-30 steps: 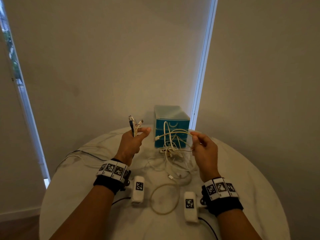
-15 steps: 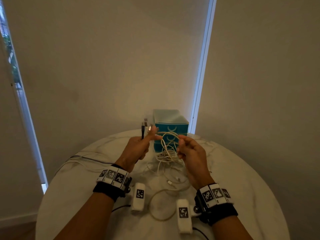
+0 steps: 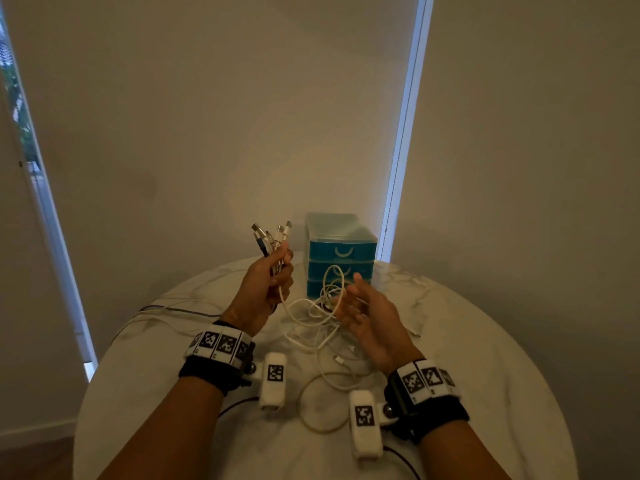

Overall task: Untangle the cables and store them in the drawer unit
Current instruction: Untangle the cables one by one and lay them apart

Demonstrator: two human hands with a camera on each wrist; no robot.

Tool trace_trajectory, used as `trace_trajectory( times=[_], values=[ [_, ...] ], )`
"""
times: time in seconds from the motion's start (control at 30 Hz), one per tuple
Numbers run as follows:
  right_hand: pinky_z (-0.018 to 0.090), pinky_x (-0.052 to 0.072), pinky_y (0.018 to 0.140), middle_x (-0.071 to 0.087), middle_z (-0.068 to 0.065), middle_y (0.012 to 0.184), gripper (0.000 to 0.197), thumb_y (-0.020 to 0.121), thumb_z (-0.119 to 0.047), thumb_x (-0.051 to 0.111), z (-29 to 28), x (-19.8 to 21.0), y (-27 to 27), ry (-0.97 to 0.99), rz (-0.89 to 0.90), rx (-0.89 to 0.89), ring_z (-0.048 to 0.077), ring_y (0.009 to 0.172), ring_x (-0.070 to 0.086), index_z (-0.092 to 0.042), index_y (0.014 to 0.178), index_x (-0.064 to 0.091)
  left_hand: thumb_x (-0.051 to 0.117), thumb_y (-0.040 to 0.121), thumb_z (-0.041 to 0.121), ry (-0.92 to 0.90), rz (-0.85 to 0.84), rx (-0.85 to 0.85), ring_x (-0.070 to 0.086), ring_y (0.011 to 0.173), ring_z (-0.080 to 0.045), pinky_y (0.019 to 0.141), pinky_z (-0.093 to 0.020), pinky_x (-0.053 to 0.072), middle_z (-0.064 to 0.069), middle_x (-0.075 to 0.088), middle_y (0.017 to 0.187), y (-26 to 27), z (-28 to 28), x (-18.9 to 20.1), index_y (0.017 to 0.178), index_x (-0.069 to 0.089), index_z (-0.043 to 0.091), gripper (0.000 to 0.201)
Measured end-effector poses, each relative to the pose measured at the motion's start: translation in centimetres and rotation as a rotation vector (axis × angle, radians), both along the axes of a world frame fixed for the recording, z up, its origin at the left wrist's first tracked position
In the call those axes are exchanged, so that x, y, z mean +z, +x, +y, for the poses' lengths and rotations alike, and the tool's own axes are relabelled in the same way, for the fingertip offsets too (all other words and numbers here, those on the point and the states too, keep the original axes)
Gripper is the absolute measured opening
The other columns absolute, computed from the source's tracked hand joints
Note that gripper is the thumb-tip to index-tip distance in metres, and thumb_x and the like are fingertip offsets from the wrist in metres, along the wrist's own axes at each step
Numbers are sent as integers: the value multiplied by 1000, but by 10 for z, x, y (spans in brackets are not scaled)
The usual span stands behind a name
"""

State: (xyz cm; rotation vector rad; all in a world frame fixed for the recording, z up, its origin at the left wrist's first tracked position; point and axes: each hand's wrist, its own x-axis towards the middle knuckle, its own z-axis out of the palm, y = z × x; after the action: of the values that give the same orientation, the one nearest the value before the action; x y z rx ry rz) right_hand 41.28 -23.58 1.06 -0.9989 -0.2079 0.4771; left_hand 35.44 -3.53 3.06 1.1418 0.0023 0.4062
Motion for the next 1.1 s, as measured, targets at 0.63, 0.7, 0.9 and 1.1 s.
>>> trace_trajectory(
  times=[0.63,0.7,0.9,1.1],
  values=[
    [32,59,66,80,17,94,18,106,-8,56,1,-7,8,-381,-237,-27,27,77,75,3,108,70,71,98,43,392,124,170,28,54,-10,52,-31,19,7,32,61,-4,-9,-4,97,84,18,28],
    [28,51,55,74,17,84,19,103,-4,53,-5,-12,15,-436,-138,-45,23,63,66,1,97,70,66,102,43,341,18,212,26,53,-9,50,-30,19,8,31,62,-5,-5,-1,104,82,19,30],
    [28,42,50,67,7,63,17,99,-8,60,-12,-25,28,-455,-193,-236,18,50,55,-5,87,71,61,104,42,228,-103,187,22,53,-9,48,-28,15,7,28,64,-9,5,2,108,78,25,25],
    [22,47,48,77,4,76,34,90,-22,85,-2,-22,17,-455,-554,-164,5,48,58,-28,121,71,64,97,47,354,-112,25,20,49,-8,51,-33,12,7,24,62,-14,-8,6,105,78,24,28]
  ],
)
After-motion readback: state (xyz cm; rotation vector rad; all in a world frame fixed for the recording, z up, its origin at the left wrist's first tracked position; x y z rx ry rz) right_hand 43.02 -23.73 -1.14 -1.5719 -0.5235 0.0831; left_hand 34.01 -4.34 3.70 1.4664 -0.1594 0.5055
